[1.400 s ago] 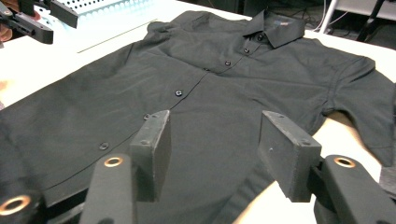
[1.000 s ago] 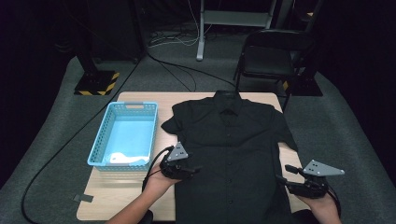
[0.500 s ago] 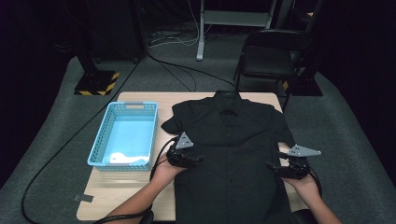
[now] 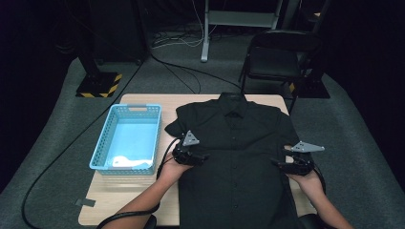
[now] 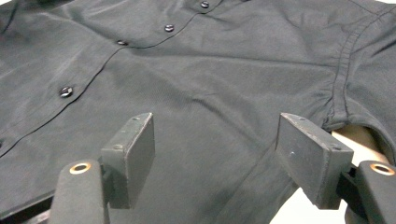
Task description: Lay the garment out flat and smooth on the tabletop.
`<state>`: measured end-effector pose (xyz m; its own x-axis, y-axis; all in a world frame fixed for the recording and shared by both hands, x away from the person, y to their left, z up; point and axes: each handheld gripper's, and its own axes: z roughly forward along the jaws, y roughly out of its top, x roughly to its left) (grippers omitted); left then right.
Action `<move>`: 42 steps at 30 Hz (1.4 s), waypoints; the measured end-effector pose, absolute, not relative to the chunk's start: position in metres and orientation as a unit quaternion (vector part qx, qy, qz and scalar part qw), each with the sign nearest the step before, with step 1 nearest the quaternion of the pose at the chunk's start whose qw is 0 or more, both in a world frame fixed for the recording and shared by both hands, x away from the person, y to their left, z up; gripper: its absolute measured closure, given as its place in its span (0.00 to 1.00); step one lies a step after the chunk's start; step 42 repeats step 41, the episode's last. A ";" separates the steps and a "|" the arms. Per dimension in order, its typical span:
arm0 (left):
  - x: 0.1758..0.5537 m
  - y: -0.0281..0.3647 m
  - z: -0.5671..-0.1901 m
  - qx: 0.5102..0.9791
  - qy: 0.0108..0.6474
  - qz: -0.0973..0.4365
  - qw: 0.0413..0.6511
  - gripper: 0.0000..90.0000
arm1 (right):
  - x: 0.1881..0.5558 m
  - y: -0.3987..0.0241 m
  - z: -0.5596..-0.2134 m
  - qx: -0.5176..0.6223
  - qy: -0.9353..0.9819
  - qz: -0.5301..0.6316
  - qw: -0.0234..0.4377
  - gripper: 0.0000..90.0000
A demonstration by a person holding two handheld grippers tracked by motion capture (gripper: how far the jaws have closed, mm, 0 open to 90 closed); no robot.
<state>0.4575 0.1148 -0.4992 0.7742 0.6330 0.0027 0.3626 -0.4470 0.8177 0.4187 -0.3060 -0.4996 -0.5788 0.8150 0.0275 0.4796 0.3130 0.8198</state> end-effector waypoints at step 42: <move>0.483 0.145 -0.504 0.765 0.426 0.164 0.454 0.10 | 0.458 -0.323 -0.511 0.501 0.739 0.398 0.213 0.15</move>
